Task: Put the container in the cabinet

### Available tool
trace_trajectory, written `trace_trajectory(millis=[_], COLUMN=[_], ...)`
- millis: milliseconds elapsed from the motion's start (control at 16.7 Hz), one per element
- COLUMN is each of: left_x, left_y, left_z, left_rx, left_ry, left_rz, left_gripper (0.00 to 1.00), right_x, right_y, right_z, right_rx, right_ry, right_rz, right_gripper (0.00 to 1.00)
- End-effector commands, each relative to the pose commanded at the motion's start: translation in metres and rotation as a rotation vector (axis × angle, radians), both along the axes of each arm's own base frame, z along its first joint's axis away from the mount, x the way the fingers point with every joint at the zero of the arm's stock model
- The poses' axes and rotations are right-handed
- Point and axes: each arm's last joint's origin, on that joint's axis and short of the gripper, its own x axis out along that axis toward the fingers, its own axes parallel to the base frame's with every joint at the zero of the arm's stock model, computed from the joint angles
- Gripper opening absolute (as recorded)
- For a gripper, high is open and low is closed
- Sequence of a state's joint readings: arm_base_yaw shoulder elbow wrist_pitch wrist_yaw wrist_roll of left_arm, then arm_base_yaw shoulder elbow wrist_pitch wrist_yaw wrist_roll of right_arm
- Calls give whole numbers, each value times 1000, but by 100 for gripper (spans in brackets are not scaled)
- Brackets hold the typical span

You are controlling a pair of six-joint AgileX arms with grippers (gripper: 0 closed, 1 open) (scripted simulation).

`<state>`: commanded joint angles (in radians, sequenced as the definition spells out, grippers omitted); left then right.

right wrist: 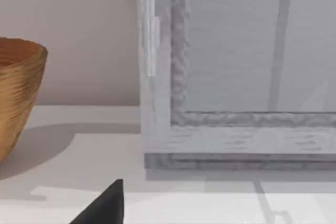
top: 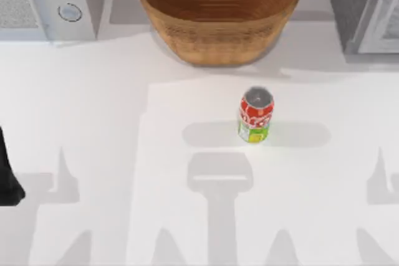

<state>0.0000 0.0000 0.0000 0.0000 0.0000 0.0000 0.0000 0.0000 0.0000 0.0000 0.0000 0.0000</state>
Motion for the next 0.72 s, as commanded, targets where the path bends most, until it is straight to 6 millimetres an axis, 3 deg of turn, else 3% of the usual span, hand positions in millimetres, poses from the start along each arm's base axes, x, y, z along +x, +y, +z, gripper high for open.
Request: trace_trajectory(millis=[180, 420, 720], left_x=[0, 0, 0], left_y=[0, 0, 0], left_z=[0, 0, 0], left_rx=[0, 0, 0], left_ry=[0, 0, 0], left_rz=[0, 0, 0], left_gripper=[100, 100, 100], right_x=[0, 6, 33], right_y=[0, 4, 18], right_z=[1, 17, 47], right_rx=[0, -3, 1], right_ry=[-3, -32, -61], right_rz=[-1, -12, -22], right_gripper=[100, 100, 100])
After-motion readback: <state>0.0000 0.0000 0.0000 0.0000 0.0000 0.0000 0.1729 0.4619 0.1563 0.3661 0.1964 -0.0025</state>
